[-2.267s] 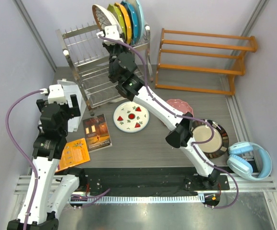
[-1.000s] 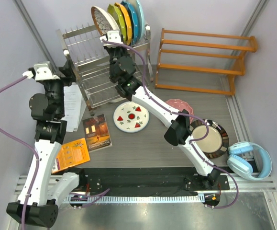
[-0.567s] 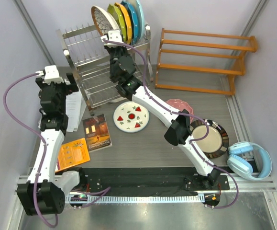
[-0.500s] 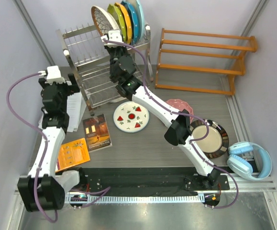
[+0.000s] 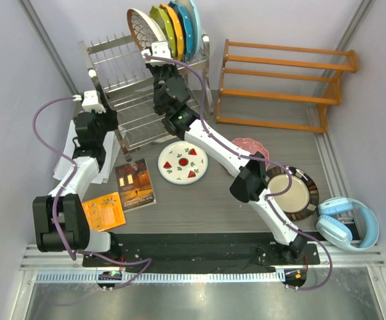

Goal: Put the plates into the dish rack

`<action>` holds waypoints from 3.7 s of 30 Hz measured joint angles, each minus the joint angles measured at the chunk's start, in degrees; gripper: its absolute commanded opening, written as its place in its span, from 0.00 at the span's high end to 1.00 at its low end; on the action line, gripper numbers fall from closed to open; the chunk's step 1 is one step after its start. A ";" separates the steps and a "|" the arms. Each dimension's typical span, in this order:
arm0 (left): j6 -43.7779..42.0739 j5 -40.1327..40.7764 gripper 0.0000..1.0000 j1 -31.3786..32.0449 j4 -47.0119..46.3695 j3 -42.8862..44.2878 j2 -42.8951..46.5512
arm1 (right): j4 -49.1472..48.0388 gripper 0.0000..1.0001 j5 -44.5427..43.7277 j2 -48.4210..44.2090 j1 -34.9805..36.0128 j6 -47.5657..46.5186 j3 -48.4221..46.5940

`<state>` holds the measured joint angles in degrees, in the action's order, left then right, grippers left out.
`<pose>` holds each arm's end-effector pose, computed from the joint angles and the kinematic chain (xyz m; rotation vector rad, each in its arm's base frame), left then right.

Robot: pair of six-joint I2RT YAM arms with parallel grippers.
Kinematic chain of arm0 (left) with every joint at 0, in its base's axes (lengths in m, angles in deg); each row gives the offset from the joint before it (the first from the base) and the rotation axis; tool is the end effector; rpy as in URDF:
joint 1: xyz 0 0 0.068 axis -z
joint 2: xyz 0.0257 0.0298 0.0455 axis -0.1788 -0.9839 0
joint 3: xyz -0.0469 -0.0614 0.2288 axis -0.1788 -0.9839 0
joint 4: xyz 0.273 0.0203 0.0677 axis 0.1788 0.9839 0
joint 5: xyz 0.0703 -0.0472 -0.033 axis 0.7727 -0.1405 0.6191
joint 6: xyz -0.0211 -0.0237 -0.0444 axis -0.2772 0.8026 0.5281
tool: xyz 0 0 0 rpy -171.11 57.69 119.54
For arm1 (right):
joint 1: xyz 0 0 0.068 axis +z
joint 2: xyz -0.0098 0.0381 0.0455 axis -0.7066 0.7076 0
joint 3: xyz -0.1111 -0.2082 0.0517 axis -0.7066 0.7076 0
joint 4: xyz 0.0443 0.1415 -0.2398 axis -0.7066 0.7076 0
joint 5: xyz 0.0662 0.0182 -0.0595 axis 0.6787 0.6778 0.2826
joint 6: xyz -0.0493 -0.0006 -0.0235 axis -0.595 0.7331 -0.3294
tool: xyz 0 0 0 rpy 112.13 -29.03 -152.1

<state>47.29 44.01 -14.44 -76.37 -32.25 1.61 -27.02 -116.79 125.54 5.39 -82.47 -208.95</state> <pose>0.3500 0.0230 0.2529 -0.1528 1.6702 -0.1274 0.3561 0.3878 0.4294 -0.0267 1.1490 -0.1278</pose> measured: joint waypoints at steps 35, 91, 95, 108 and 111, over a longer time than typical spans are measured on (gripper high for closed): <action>6.86 -4.66 0.99 9.81 8.31 -3.58 8.87 | 10.19 0.99 -0.11 -2.23 -3.39 -1.86 -1.40; 5.40 -6.60 0.32 11.80 7.50 -3.63 11.06 | 5.57 0.99 1.18 1.36 -3.21 -1.55 -2.99; 5.51 -6.93 0.31 11.80 7.65 -3.54 11.06 | 4.68 0.72 1.46 1.81 -3.21 -1.57 -3.39; 5.97 -6.82 0.29 11.80 7.85 -3.23 11.78 | 1.29 0.49 3.56 -2.84 -1.53 -4.39 3.21; 5.97 -6.03 0.28 11.80 7.87 -3.23 11.85 | 1.27 0.50 3.54 -4.94 -0.22 -5.92 3.96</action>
<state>53.25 37.98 -2.64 -68.50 -35.48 13.46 -25.75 -113.25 120.60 5.17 -88.40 -204.99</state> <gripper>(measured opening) 0.711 0.504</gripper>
